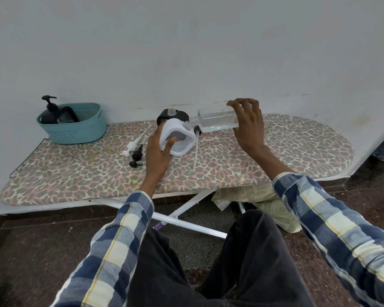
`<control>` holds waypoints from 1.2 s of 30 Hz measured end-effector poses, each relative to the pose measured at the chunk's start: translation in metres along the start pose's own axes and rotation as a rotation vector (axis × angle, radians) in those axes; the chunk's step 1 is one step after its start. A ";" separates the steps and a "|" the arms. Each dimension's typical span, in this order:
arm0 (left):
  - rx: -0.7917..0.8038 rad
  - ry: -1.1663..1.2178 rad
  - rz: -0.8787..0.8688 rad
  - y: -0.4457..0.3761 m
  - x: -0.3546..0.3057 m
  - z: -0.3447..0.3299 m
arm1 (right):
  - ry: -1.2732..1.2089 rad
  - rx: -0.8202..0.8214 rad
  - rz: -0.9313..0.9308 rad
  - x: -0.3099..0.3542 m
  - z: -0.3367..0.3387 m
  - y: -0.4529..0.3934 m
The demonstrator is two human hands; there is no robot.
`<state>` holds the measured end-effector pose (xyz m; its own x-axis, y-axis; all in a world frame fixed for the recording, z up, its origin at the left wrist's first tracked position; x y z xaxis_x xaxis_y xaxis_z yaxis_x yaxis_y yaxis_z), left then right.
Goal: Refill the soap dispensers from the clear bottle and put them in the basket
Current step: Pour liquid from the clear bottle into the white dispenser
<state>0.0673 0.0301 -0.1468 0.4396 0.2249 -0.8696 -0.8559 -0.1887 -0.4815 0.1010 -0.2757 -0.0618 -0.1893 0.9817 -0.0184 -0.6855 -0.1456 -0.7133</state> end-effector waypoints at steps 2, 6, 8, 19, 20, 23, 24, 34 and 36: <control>-0.004 -0.008 -0.007 0.000 0.000 0.000 | 0.000 0.000 -0.001 0.000 0.000 0.000; -0.008 -0.024 -0.012 -0.001 0.000 -0.001 | 0.000 -0.001 0.001 0.000 0.000 0.000; 0.001 -0.023 -0.006 -0.002 0.002 0.000 | 0.000 0.001 0.000 0.000 0.001 0.000; 0.004 -0.027 -0.004 -0.002 0.005 0.000 | 0.017 0.010 -0.004 0.000 -0.001 0.000; 0.003 -0.026 -0.006 -0.002 0.004 0.000 | 0.018 0.011 -0.002 0.000 0.000 0.000; 0.000 -0.029 -0.015 -0.002 0.005 0.001 | 0.017 0.010 -0.003 0.001 0.001 -0.001; 0.002 -0.035 -0.015 -0.002 0.005 0.001 | 0.017 0.008 -0.002 0.001 0.001 0.000; 0.005 -0.033 -0.020 -0.002 0.004 0.000 | 0.034 0.008 -0.009 0.000 0.002 0.001; 0.003 -0.034 -0.021 -0.002 0.004 0.001 | 0.029 0.010 -0.005 0.001 0.002 0.001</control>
<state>0.0705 0.0319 -0.1497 0.4482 0.2616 -0.8548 -0.8474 -0.1803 -0.4995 0.0992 -0.2751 -0.0610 -0.1659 0.9855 -0.0354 -0.6932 -0.1421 -0.7066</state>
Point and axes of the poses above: each hand's wrist, its own y-axis away from the middle knuckle, its own z-axis out of the back of the hand, x = y × z, the point moved 4 cm from there along -y, towards the middle knuckle, and after that the axes turned 14 degrees about y, right-handed, at the moved point
